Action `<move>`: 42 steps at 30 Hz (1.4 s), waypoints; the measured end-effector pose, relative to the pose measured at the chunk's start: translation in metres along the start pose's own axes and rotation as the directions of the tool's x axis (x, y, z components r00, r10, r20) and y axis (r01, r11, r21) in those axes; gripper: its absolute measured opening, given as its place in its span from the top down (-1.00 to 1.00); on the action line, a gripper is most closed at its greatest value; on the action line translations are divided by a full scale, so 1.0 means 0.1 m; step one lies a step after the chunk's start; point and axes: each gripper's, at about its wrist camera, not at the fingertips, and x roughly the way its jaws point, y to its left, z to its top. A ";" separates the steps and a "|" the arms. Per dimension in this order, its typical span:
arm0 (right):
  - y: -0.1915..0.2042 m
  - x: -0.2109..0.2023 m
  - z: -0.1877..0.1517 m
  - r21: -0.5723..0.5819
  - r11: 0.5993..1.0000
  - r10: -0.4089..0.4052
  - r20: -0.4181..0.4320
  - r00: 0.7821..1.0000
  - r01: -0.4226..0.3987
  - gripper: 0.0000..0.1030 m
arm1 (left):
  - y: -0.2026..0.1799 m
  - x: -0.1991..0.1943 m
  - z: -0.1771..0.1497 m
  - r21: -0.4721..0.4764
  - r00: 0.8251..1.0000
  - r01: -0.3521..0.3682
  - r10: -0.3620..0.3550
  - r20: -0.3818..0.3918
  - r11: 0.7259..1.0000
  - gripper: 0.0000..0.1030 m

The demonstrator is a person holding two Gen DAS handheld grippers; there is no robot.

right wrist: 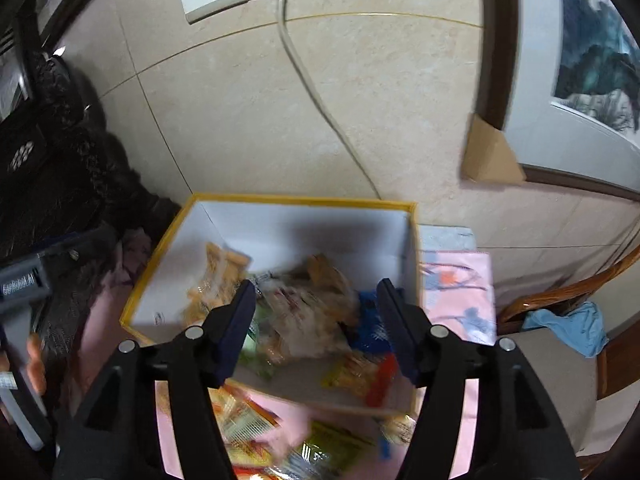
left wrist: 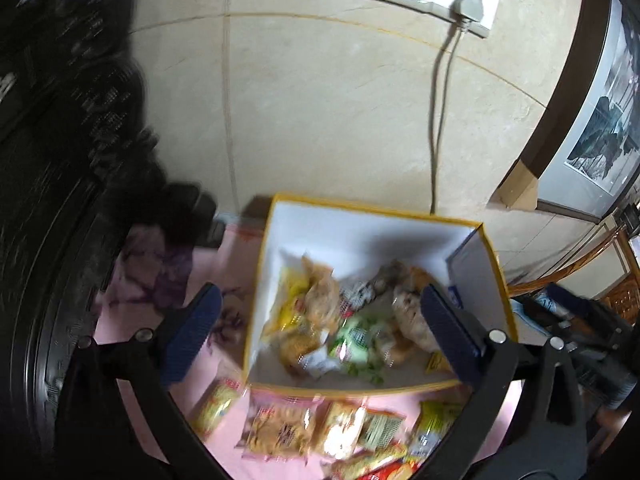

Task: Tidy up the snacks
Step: 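Grasp the small blue-tabbed snack packet with the right gripper while the left grasps the pink cracker pack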

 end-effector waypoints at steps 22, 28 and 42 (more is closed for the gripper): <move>-0.60 0.92 -1.66 -0.025 0.982 -0.188 -0.232 0.954 0.188 0.38 | 0.68 -0.05 -1.60 -0.169 0.986 -0.068 0.040 -0.164 0.983 -0.96; -0.42 0.57 -1.72 -0.028 0.993 -0.121 -0.176 0.977 0.118 0.47 | 0.85 0.17 -1.64 -0.156 0.970 -0.075 0.035 -0.242 0.985 -0.96; 0.45 -0.02 -1.79 -0.045 0.994 0.095 -0.166 0.981 -0.104 0.47 | 0.54 0.97 -1.75 -0.002 0.944 -0.117 0.110 -0.311 0.993 -0.96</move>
